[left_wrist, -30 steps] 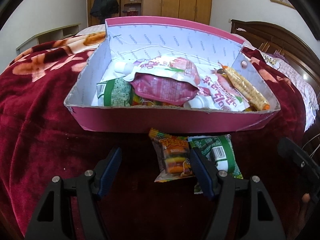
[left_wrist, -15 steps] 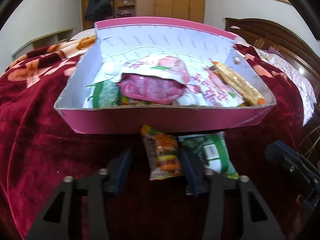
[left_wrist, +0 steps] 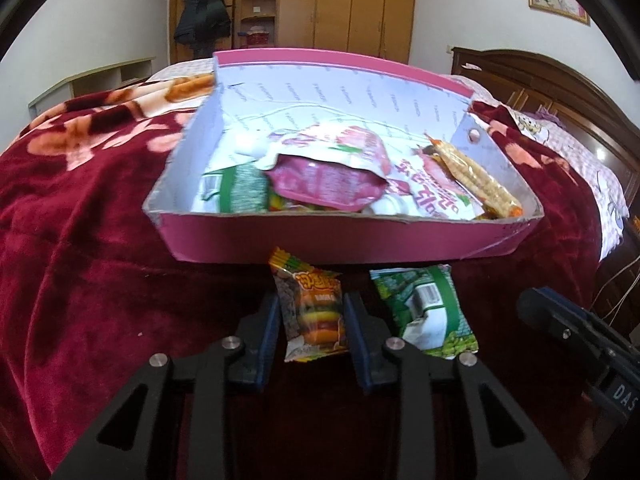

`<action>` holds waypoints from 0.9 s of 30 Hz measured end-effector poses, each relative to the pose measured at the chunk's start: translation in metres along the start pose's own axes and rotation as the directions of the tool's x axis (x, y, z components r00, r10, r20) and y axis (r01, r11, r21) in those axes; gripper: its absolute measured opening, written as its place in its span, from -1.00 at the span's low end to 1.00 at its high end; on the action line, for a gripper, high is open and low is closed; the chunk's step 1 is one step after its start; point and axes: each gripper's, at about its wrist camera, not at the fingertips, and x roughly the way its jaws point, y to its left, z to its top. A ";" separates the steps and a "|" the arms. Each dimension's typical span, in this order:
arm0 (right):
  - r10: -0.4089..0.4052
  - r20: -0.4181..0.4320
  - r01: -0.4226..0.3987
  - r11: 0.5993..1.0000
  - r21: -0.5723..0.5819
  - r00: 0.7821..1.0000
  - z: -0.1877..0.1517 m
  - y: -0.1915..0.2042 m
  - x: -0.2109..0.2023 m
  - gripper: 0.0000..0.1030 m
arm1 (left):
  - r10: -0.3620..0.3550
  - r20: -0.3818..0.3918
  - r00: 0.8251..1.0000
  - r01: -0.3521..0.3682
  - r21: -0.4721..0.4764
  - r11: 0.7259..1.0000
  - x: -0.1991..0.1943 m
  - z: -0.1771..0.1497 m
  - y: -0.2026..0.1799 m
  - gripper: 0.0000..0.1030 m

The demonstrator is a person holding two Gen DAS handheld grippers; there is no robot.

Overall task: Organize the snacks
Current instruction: 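Grasp the gummy candy packet with the left gripper while the right grasps the green snack bag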

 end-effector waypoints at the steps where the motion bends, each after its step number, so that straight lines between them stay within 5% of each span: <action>1: 0.002 -0.002 -0.002 1.000 -0.003 1.000 0.000 0.002 0.000 0.18 | 0.001 0.002 1.000 -0.001 -0.005 1.000 -0.001 -0.001 0.002 -0.37; 10: 0.007 -0.029 -0.008 0.999 -0.032 1.000 -0.004 0.014 0.007 0.18 | 0.064 0.011 0.998 -0.064 -0.048 0.997 -0.005 -0.012 0.029 -0.35; 27: 0.035 -0.090 -0.047 0.991 -0.126 0.995 -0.006 0.051 0.036 0.19 | 0.057 0.015 0.998 -0.056 -0.074 0.996 0.006 -0.021 0.038 -0.06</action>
